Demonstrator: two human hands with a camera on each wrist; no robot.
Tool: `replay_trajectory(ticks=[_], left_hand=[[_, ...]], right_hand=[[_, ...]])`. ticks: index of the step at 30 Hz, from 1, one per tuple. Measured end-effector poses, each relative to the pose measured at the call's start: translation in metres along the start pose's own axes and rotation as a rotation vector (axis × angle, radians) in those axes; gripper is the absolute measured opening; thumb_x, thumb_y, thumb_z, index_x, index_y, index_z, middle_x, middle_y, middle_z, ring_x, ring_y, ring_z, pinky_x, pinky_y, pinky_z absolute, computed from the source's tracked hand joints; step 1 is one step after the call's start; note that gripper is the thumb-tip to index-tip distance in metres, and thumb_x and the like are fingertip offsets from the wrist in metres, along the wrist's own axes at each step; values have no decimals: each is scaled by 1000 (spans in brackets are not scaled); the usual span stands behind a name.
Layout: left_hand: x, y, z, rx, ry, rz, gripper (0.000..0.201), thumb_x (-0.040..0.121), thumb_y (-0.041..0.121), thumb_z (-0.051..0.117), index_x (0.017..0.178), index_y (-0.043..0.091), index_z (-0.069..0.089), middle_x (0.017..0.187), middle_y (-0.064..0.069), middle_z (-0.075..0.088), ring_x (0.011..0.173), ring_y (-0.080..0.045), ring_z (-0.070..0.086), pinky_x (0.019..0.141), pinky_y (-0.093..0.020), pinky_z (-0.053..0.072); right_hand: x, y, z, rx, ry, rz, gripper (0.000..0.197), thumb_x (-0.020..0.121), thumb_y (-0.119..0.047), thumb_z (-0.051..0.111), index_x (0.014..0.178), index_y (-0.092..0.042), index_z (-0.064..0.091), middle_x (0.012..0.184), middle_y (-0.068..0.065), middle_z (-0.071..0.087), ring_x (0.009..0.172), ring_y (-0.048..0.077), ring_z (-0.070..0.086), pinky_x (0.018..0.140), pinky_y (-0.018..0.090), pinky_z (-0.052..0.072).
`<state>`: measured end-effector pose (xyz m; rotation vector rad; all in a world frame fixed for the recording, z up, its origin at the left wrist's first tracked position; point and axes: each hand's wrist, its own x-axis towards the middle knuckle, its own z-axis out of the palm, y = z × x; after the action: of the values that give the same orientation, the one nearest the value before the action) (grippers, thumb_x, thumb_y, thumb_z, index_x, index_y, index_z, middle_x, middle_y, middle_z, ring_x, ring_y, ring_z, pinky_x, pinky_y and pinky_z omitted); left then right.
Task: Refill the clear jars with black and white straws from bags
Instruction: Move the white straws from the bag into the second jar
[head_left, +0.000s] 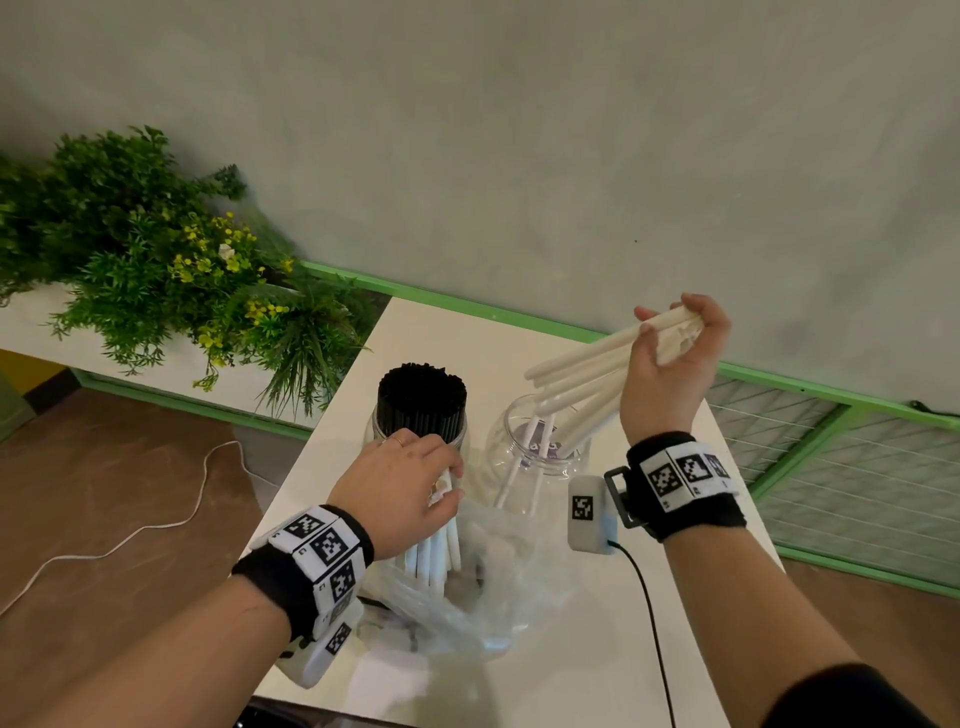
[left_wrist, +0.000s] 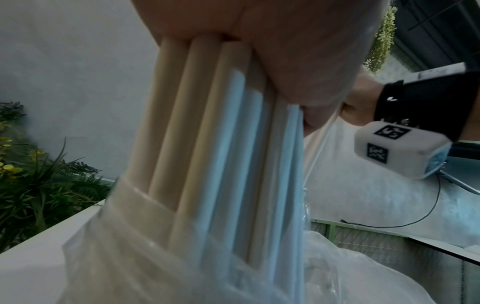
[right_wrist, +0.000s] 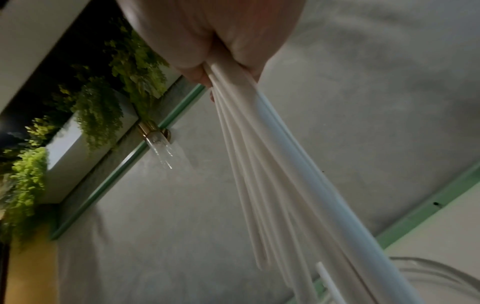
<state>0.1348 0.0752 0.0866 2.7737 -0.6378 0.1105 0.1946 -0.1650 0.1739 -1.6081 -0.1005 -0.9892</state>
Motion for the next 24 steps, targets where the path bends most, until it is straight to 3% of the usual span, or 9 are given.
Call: replay_trajectory(ticks=[3,8,14,17,19,24], left_hand=[[-1,-1,2,2,18,2,37,83,52,29,101,34,56,99,18,57,92,-11,50,79,-31,43],[0,-2,4,2,46,4,27,86,50,37,99,35,56,100,20,57,92,-10,51,78,-30,43],[1,0,3,-3,58,-12,26,84,49,38,98,35,56,99,20,57,92,-11,52,77,-30,42],[1,0,2,2,45,-19,28,84,49,36,100,35,55,101,19,56,93,-11,50,78,-28,38],[1,1,2,4,54,-20,27,84,48,38,100,35,55,100,19,57,93,-11,51,77,-28,38],[1,0,2,13,54,-23,25,84,47,40,99,34,55,99,17,57,91,-13,52,75,-29,40]], right_hand=[[4,9,3,-4,28,2,42,91,7,45,117,-26,41,123,10,43,101,13,67,95,40,51],[8,25,8,-44,0,-36,41,93,5,45,119,-26,40,126,12,42,100,12,66,87,19,48],[-16,65,17,-144,-142,23,39,92,8,48,122,-15,41,124,12,42,98,-6,59,83,5,42],[-30,85,21,-210,-255,-10,38,91,8,48,124,-9,43,123,7,40,102,-3,58,88,5,40],[-36,99,23,-263,-325,-8,39,90,6,50,125,-11,44,125,3,41,107,7,58,93,14,42],[-38,129,18,-490,-536,20,38,90,-2,56,127,-6,48,127,10,49,114,24,49,96,20,34]])
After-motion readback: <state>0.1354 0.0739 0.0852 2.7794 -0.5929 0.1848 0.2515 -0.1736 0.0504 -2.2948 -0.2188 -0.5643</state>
